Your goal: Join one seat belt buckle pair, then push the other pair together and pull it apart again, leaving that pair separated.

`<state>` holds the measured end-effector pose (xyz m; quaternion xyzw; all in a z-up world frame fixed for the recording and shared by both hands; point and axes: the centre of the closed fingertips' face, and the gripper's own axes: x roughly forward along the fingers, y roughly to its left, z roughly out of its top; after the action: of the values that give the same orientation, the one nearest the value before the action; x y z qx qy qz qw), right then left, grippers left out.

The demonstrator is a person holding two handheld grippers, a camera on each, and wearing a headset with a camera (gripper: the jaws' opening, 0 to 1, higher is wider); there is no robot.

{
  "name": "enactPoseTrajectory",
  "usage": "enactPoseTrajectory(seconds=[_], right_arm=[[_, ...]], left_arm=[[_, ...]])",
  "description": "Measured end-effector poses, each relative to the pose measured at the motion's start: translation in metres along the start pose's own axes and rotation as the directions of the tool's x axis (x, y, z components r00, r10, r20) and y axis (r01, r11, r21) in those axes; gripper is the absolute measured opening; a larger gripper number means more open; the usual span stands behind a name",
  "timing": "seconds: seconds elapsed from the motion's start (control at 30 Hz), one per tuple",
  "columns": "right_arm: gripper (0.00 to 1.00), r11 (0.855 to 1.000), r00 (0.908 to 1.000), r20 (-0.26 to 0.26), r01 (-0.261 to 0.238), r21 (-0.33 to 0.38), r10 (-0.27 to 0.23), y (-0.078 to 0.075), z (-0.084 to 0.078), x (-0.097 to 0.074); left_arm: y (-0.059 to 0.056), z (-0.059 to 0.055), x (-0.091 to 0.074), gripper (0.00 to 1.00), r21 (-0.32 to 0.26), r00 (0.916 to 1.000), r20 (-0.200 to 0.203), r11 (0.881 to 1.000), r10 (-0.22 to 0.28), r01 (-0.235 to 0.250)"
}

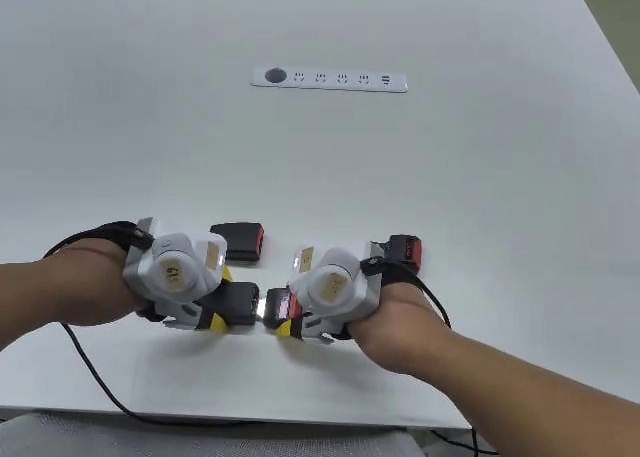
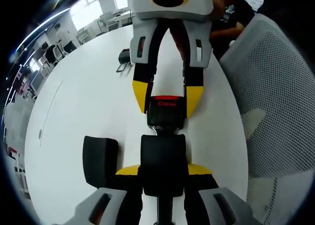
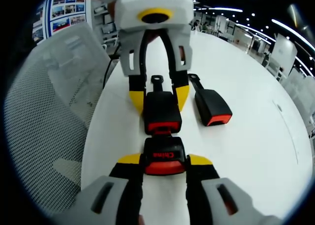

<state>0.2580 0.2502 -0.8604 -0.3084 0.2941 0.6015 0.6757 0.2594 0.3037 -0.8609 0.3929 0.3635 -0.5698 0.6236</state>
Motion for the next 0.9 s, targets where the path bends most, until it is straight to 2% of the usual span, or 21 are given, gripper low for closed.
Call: enactPoseTrajectory(seconds=[0.3, 0.37, 0.4, 0.53, 0.67, 0.87, 0.9], right_arm=[[0.31, 1.0, 0.9999, -0.007, 0.013, 0.0, -0.013, -0.0004, 0.002, 0.002], [0.31, 1.0, 0.9997, -0.022, 0.015, 0.009, -0.015, 0.0018, 0.0029, 0.0049], [0.31, 1.0, 0.9994, -0.027, 0.019, -0.01, -0.019, 0.0007, 0.004, 0.0063], [0.31, 1.0, 0.9993, -0.034, 0.016, -0.009, -0.017, 0.0011, 0.0033, 0.0053], [0.31, 1.0, 0.999, -0.038, 0.023, -0.003, -0.024, 0.0005, 0.0029, 0.0053], [0.32, 1.0, 0.9989, -0.04, 0.026, 0.006, -0.026, -0.0003, 0.0022, 0.0046], [0.32, 1.0, 0.9988, -0.041, 0.027, 0.004, -0.027, -0.0002, 0.0021, 0.0041]], left_arm=[[-0.0006, 0.0004, -0.0002, 0.32, 0.004, 1.0, -0.003, 1.0, -0.001, 0.001], [-0.0008, 0.0, 0.0001, 0.32, 0.005, 0.9999, -0.012, 1.0, -0.007, 0.007], [-0.0021, 0.0012, -0.0001, 0.32, 0.005, 0.9999, -0.012, 1.0, -0.011, 0.011], [-0.0034, 0.0028, -0.001, 0.32, 0.011, 0.9998, -0.004, 1.0, -0.02, 0.02], [-0.0032, 0.0029, -0.0011, 0.32, 0.01, 0.9999, -0.01, 1.0, -0.011, 0.011], [-0.0018, 0.0015, -0.0026, 0.32, 0.003, 1.0, 0.002, 1.0, -0.008, 0.008], [-0.0026, 0.0018, -0.0033, 0.32, 0.008, 0.9998, 0.016, 1.0, -0.008, 0.008]])
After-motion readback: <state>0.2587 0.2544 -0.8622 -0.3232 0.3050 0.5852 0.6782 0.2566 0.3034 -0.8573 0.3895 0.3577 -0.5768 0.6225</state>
